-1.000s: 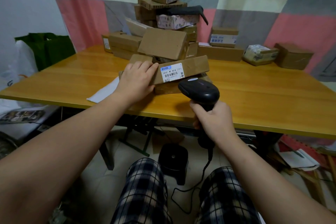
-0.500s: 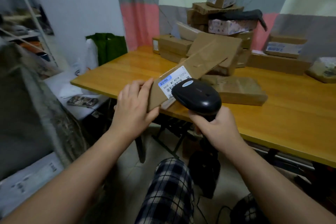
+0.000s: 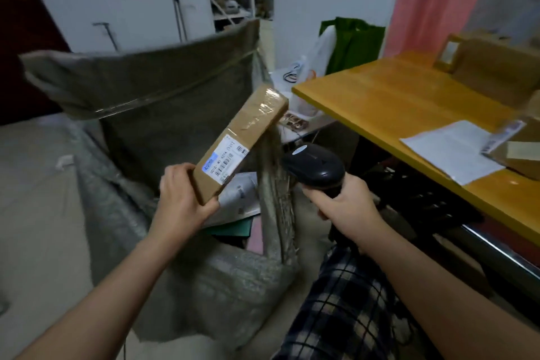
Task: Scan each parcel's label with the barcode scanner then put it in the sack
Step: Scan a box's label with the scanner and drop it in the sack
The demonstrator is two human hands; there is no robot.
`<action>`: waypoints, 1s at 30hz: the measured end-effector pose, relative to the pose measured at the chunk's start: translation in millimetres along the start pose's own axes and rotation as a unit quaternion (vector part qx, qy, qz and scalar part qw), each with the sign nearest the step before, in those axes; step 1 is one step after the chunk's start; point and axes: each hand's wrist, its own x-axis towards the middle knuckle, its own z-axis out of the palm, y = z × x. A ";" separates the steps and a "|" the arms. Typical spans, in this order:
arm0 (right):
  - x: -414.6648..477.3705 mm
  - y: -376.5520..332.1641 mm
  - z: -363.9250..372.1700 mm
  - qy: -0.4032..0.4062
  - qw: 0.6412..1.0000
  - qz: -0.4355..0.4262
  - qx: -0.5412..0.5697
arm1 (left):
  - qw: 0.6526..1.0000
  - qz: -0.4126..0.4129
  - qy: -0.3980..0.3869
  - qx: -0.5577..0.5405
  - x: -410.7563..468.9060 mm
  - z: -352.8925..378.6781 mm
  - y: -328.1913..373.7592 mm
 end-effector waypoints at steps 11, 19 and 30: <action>38.6 11.9 44.2 -0.021 0.997 0.014 -0.072 | 0.996 -0.061 -0.052 0.027 24.1 42.8 -40.9; 44.7 28.2 56.9 -0.024 0.995 0.032 -0.090 | 0.971 -0.105 -0.153 0.154 -1.9 53.4 -77.7; 51.5 40.3 34.4 0.020 0.994 0.065 -0.085 | 0.962 0.046 -0.156 0.218 64.9 83.9 -4.0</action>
